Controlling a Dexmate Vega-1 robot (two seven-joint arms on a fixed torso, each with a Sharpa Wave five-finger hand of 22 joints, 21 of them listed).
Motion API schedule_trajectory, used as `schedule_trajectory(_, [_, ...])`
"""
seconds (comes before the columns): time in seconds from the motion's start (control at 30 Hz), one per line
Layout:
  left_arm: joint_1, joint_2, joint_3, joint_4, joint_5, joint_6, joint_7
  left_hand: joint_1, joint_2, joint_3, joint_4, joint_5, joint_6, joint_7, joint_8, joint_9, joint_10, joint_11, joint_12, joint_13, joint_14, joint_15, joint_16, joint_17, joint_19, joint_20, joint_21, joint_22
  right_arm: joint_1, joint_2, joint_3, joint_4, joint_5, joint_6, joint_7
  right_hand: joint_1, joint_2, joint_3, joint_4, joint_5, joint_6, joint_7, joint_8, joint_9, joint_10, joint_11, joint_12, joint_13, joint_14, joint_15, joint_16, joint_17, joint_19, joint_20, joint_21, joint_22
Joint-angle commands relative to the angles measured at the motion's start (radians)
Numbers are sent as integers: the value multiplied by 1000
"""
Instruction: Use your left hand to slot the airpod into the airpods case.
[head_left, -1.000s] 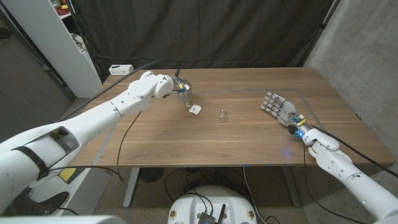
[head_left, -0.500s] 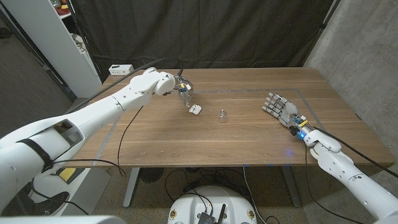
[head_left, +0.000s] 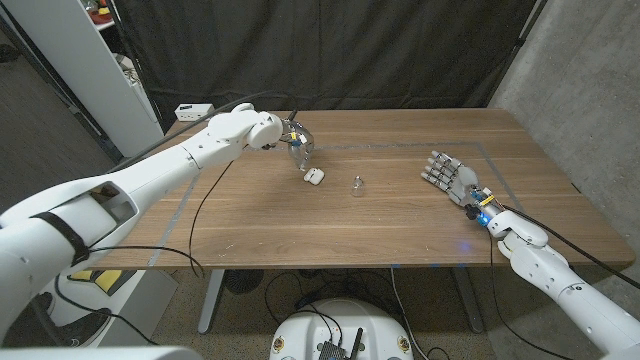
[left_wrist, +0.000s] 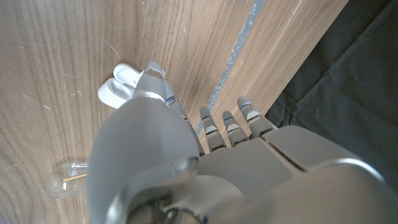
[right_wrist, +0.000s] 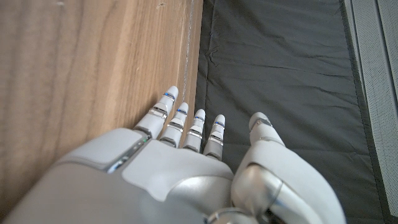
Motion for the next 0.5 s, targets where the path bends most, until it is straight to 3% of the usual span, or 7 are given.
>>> schedule_trajectory(0.03, [-41,-4,22,24,9,-60,-4,6,7,0,-2,-1,8,1,3,3,8,-4,-1,4,10,-114,-2,0,8,-3,4,4,-24,4,4,-12,-8,32,-13,-5,-2,2,-3,3,3,6,-1,2,7,-1,2,5,1,-98,1,3,-3,5,6,4])
schedule_trajectory(0.5, [3,5,20,-36,64,-46,10,6,4,-7,-2,-5,17,9,8,9,18,-5,0,6,17,-118,-1,0,9,-9,4,4,-71,7,25,-10,1,87,1,-3,-2,3,-5,4,3,5,-1,2,7,-3,2,5,0,-97,1,3,-3,6,6,4])
